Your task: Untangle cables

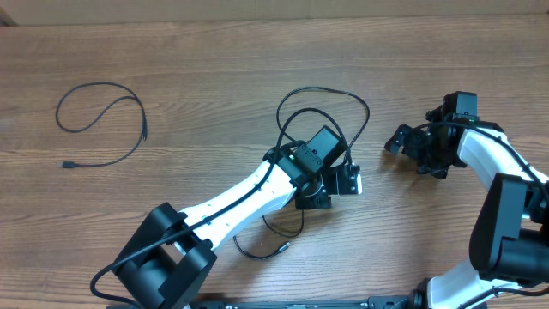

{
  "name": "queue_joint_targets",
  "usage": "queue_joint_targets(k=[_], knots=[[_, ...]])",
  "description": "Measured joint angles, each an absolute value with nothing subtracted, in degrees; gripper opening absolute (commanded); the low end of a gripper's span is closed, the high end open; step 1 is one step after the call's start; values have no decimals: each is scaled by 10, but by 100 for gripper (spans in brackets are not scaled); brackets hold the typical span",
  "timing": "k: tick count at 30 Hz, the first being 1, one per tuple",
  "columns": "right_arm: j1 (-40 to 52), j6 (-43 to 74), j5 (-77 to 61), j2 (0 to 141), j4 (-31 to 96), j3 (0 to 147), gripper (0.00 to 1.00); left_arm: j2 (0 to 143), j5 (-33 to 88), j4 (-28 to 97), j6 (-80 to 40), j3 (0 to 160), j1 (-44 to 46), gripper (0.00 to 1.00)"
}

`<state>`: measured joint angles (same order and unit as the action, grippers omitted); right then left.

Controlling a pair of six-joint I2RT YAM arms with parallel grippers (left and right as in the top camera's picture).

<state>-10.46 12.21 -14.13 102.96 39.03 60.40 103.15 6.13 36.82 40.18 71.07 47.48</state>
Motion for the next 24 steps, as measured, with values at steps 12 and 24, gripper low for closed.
queue_joint_targets(k=[12,24], knots=[[-105,122,-141,1030,390,604,100,1032,55,359,423,697,475,40],[-105,122,-141,1030,390,604,100,1032,46,340,423,697,475,43]])
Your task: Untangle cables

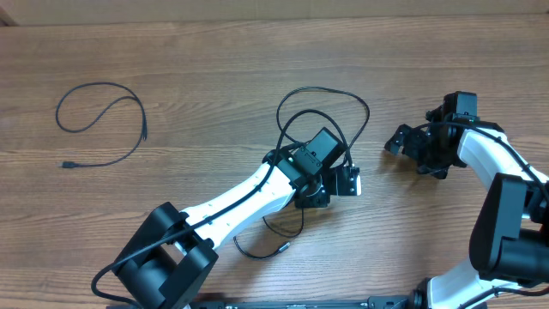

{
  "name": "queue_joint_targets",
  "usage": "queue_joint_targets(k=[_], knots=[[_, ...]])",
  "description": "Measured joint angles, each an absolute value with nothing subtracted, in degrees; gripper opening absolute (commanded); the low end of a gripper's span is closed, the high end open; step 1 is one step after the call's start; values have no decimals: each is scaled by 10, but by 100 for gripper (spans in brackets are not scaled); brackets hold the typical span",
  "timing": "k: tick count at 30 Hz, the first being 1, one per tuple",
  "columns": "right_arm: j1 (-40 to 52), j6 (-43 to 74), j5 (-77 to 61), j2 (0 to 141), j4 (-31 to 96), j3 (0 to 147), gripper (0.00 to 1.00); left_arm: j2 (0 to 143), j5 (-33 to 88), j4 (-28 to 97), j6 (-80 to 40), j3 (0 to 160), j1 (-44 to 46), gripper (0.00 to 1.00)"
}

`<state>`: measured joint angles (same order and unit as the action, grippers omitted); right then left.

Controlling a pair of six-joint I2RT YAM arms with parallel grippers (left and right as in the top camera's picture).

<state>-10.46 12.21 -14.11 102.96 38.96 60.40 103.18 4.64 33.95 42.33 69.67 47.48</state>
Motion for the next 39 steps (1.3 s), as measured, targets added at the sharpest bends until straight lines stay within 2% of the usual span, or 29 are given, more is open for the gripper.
queue_joint_targets(k=[2,4,9,15,18,22,23,31,37,39], knots=[[-105,122,-141,1030,390,604,100,1032,41,333,416,697,471,50],[-105,122,-141,1030,390,604,100,1032,36,319,395,697,467,52],[-105,122,-141,1030,390,604,100,1032,27,285,325,697,432,42],[-105,122,-141,1030,390,604,100,1032,39,280,279,697,386,41],[-105,122,-141,1030,390,604,100,1032,43,280,268,697,377,31],[-105,122,-141,1030,390,604,100,1032,45,280,247,697,375,8],[-105,122,-141,1030,390,604,100,1032,46,280,240,697,374,4],[-105,122,-141,1030,390,604,100,1032,50,314,225,697,375,6],[-105,122,-141,1030,390,604,100,1032,53,418,224,706,375,4],[-105,122,-141,1030,390,604,100,1032,53,446,224,708,375,7]])
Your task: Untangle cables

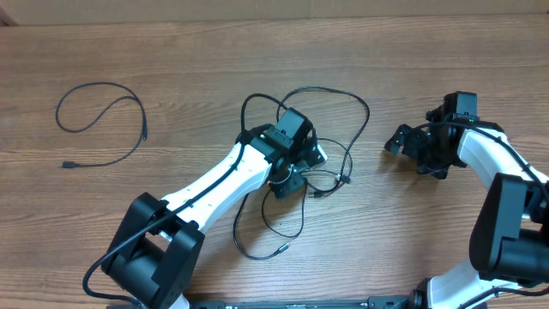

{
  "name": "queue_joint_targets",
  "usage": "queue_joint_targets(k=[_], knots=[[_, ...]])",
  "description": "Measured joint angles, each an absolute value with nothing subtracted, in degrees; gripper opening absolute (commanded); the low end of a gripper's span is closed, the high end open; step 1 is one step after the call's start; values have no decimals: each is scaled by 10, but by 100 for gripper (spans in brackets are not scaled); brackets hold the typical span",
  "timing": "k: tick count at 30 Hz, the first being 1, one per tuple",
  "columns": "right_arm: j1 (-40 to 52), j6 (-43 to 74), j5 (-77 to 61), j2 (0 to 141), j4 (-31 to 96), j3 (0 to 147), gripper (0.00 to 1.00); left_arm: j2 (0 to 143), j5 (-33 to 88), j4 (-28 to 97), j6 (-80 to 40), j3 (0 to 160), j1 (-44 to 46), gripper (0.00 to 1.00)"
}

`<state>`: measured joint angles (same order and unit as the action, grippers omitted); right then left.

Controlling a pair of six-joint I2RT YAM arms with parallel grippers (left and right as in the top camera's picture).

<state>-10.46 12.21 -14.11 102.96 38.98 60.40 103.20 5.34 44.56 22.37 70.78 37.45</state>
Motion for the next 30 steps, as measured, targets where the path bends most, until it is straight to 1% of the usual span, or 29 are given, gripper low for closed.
queue_joint_targets(k=[2,5,7,13,17,21,22,23,25,28,30], knots=[[-105,122,-141,1030,390,604,100,1032,56,466,224,709,375,17],[-105,122,-141,1030,390,604,100,1032,73,499,225,709,375,21],[-105,122,-141,1030,390,604,100,1032,96,523,232,710,374,34],[-105,122,-141,1030,390,604,100,1032,168,592,301,710,375,53],[-105,122,-141,1030,390,604,100,1032,194,596,340,704,375,59],[-105,122,-141,1030,390,604,100,1032,203,587,363,679,375,59],[-105,122,-141,1030,390,604,100,1032,204,578,367,669,375,73],[-105,122,-141,1030,390,604,100,1032,206,562,376,656,375,100],[-105,122,-141,1030,390,604,100,1032,207,538,384,635,375,100],[-105,122,-141,1030,390,604,100,1032,203,502,391,611,375,93],[-105,122,-141,1030,390,604,100,1032,202,498,394,609,375,85]])
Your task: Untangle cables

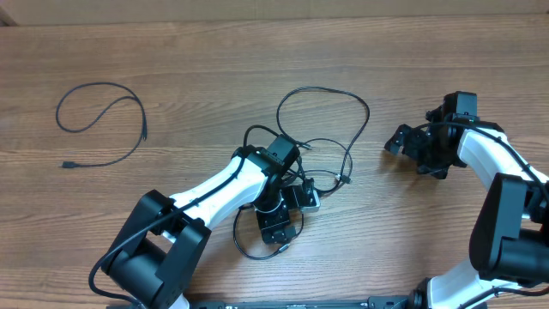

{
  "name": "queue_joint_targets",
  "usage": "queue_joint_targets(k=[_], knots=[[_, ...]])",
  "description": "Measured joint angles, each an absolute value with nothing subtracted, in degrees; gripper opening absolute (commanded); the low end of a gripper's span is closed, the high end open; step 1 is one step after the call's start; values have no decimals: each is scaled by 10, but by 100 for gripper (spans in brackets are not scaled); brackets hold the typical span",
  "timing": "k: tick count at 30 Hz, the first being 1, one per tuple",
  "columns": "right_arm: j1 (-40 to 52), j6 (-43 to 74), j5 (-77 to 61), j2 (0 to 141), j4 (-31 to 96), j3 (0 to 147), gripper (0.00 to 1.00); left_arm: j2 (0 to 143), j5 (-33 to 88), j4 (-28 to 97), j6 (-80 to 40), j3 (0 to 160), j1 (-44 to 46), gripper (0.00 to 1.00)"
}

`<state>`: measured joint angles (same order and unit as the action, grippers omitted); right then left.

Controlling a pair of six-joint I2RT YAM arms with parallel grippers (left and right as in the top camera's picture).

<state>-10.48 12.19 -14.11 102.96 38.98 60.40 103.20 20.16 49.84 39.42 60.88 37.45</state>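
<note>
A tangle of thin black cable [347,103] lies at the table's middle, with big loops at the top and a smaller loop [249,249] toward the front. A plug end [344,178] shows at its right side. My left gripper [290,213] hangs over the tangle's lower part, its fingers apart across the strands; what lies between them is hidden. A second black cable [129,103] lies by itself at the far left. My right gripper [410,148] rests open to the right of the tangle, holding nothing.
Brown wooden table [197,69] all around. My left arm [214,189] stretches from the front left across to the tangle. The right arm [489,159] stands at the right edge.
My left gripper has moved from the tangle's left middle down toward the front, and now sits over the lower strands. The top loops look unchanged. The right arm is as it was.
At first my left gripper sat over the tangle's right middle, and stayed there. Then it was further left and back, uncovering the plug end and strands on the right. Now it is lower, over the front strands. The far-left cable and right gripper never moved.
</note>
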Motion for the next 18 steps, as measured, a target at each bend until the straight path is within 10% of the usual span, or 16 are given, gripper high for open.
queue_joint_targets(k=[10,18], knots=[[-105,122,-141,1030,390,604,100,1032,232,531,474,608,375,58],[-105,122,-141,1030,390,604,100,1032,247,549,516,608,375,63]])
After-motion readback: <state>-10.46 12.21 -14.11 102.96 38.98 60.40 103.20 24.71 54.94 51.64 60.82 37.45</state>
